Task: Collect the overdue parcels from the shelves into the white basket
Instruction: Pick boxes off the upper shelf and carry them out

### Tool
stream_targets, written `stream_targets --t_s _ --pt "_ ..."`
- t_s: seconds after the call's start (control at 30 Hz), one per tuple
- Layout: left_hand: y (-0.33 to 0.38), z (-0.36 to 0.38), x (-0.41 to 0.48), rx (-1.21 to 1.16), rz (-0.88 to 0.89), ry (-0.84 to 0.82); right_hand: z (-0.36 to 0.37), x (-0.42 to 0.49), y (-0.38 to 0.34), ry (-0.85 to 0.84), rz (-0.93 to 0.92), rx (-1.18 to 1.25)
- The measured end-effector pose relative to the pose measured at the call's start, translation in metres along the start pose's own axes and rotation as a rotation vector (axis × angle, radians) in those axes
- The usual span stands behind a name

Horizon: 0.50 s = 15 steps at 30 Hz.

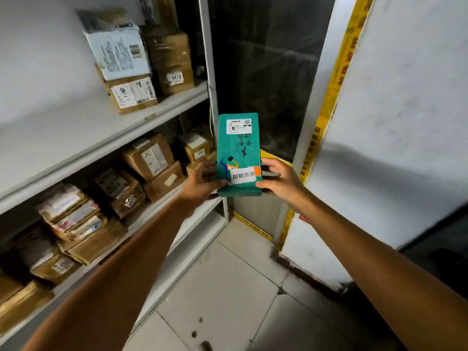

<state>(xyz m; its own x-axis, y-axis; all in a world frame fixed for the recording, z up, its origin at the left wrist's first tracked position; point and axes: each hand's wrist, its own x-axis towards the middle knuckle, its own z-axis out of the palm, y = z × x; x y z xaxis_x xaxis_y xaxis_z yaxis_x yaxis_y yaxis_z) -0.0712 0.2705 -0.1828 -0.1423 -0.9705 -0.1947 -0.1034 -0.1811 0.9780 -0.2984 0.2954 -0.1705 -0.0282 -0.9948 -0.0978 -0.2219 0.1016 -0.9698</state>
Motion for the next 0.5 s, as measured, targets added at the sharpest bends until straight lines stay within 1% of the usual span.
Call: stream_targets --t_s 0.13,0.23,0.33,0.5 --pt "-0.002 0.028 0.015 0.021 -0.034 -0.12 -0.024 -0.011 0.017 0.075 0.062 0.074" --pt "-0.005 0.045 0.026 0.043 -0.031 -0.205 -0.036 -0.022 0.03 0.092 0.061 0.15" --pt "-0.01 0.059 0.034 0.067 -0.016 -0.294 -0.043 -0.034 0.04 0.157 0.091 0.172" --pt "-0.021 0.071 0.048 0.133 0.017 -0.472 -0.031 -0.06 0.047 0.335 0.164 0.235"
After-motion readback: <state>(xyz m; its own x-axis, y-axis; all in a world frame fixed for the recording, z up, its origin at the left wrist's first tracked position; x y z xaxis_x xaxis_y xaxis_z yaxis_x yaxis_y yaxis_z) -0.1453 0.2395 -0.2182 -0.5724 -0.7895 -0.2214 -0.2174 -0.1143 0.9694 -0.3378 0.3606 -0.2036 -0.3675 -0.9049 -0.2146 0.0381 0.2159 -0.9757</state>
